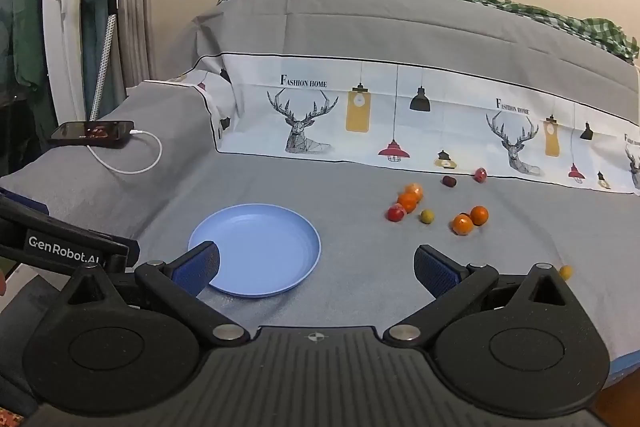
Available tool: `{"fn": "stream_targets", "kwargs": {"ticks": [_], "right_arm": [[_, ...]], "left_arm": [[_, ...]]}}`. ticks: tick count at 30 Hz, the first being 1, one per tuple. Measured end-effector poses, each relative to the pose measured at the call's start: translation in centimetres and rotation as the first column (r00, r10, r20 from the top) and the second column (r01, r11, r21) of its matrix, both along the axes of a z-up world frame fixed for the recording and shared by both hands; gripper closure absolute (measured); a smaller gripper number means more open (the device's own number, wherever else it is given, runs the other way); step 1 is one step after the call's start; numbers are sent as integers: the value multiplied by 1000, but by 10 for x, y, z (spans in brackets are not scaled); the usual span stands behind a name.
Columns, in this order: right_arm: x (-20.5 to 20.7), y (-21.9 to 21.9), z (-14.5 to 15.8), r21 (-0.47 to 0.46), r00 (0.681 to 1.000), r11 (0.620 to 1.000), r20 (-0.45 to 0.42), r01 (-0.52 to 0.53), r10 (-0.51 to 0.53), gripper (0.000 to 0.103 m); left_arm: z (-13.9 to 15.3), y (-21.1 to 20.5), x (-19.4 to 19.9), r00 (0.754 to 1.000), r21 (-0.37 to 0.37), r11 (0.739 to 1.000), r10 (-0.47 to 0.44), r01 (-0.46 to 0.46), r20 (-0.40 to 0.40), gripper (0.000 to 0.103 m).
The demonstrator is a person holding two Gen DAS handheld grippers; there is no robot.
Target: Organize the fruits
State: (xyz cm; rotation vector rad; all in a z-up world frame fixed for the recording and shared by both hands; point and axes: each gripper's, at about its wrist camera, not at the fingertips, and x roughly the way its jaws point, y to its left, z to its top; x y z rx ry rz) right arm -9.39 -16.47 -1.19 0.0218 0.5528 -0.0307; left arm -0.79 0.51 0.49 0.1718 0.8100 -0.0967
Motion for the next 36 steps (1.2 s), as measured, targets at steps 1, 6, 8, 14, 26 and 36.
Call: {"fn": "stream_targets", "kwargs": {"ticks": [1, 6, 8, 14, 26, 36], "right_arm": [[0, 1, 0, -2, 1000, 1000, 2, 1, -1, 0], [0, -1, 0, 4, 1000, 1000, -5, 6, -6, 0], [0, -2, 0, 7, 1000, 1000, -4, 8, -8, 0], [4, 1, -1, 3, 1000, 1000, -18, -2, 2, 0], [6, 0, -4, 8, 1000, 1000, -26, 3, -3, 0], [2, 2, -4, -6, 1000, 1000, -11, 4, -4, 0]], "left_arm": [[0, 0, -1, 1000, -1, 1000, 0, 0, 5, 0], [0, 0, -1, 1000, 1, 1000, 3, -3, -2, 0], [1, 0, -1, 1000, 0, 1000, 4, -4, 3, 0], [1, 0, -2, 1000, 0, 1000, 9, -9, 2, 0], [-2, 1, 3, 1000, 0, 1000, 10, -10, -13, 0], [-2, -1, -1, 1000, 3, 1000, 1, -1, -4, 0]]}}
